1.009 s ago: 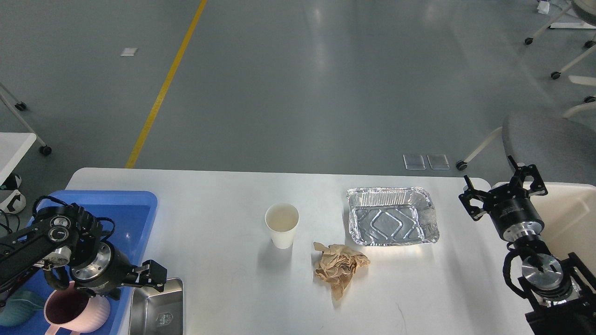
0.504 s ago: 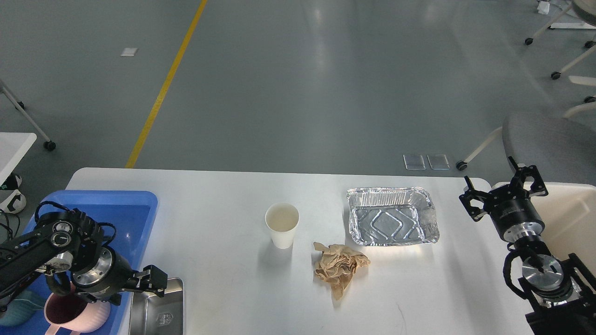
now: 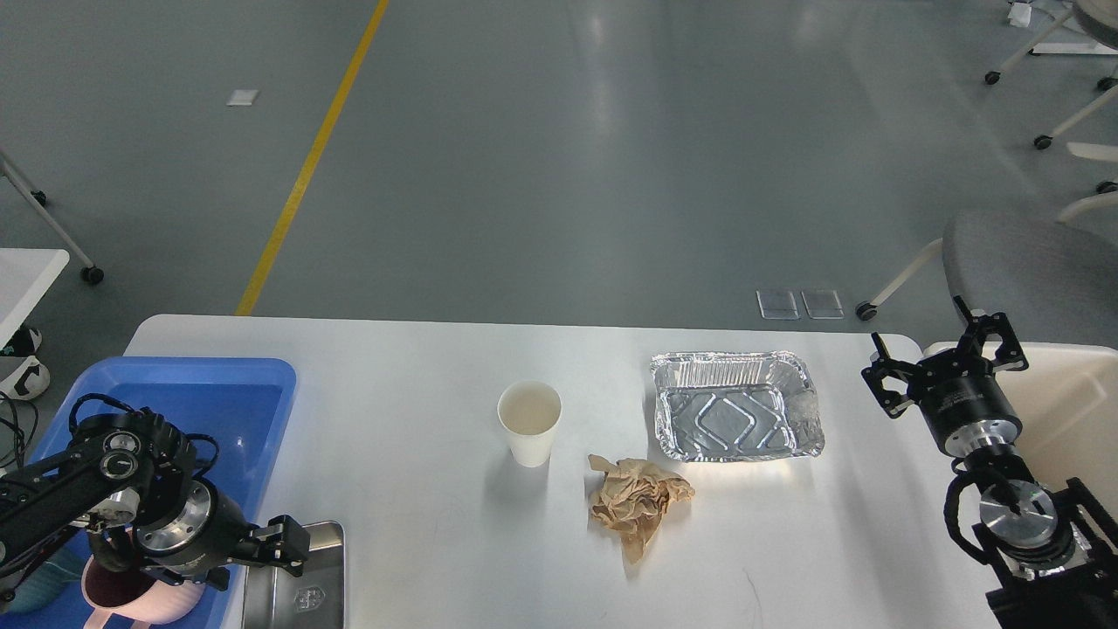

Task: Tidy desktop
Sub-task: 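Grasp the edge of the small silver tray with the left gripper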

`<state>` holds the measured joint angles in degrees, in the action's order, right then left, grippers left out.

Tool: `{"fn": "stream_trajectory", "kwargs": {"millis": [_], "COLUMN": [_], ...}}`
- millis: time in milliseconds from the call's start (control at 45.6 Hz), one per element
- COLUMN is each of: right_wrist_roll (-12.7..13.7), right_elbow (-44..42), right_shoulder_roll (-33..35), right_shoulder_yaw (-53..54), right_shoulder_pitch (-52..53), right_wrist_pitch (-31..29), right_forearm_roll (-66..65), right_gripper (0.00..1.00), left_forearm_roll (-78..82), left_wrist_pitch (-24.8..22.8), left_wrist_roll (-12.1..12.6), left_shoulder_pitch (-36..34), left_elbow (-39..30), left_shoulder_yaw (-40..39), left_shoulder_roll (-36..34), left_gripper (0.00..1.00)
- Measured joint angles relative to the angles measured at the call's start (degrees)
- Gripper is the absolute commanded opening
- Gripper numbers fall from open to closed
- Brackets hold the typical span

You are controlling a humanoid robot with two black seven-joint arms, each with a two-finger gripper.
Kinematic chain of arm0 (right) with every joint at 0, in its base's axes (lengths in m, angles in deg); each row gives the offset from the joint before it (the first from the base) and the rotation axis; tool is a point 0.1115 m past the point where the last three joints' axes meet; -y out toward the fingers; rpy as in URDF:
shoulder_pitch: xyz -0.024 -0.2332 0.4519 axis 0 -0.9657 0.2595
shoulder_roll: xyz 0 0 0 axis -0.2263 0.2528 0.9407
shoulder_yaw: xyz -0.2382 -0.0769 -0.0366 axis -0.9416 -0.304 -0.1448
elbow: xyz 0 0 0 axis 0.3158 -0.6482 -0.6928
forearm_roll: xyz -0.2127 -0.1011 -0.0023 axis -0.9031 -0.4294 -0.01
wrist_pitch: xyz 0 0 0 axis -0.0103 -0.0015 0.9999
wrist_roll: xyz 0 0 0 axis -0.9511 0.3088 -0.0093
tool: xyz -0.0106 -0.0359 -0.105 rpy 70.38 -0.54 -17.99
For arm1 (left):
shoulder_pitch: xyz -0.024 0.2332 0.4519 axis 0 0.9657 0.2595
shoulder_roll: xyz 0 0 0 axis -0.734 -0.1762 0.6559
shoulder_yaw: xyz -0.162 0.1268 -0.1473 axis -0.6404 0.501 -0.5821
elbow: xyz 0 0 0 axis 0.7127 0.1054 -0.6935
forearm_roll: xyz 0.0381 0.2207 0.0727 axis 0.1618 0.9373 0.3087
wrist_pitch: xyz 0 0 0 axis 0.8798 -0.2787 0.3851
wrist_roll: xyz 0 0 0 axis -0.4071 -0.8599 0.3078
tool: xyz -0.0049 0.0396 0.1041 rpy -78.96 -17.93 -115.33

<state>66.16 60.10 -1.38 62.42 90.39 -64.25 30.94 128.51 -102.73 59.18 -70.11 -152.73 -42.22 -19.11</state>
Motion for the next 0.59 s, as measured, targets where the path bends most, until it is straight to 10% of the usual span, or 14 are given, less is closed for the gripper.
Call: {"fn": "stream_trajectory", "kwargs": {"millis": [263,592], "right_wrist_roll": [0.0,-0.1], "right_elbow": [0.0,0.0], "right_shoulder_roll": [0.0,0.0], "right_shoulder_yaw": [0.0,0.0], "right_shoulder_pitch": [0.0,-0.3], "right_wrist_pitch": [0.0,-0.1], "right_forearm_roll": [0.0,0.0], "right_gripper": [1.00,1.00], "left_forearm_roll": [0.0,0.4], "left_wrist_pitch": [-0.7,-0.8], "left_wrist_roll": [2.8,4.1], "left_shoulder_pitch": [0.0,0.0], "left_elbow": [0.0,-0.1], "left_shoulder_yaw": [0.0,0.0], "left_shoulder_roll": [0.1,1.0], "left_gripper": [0.12,0.00]}}
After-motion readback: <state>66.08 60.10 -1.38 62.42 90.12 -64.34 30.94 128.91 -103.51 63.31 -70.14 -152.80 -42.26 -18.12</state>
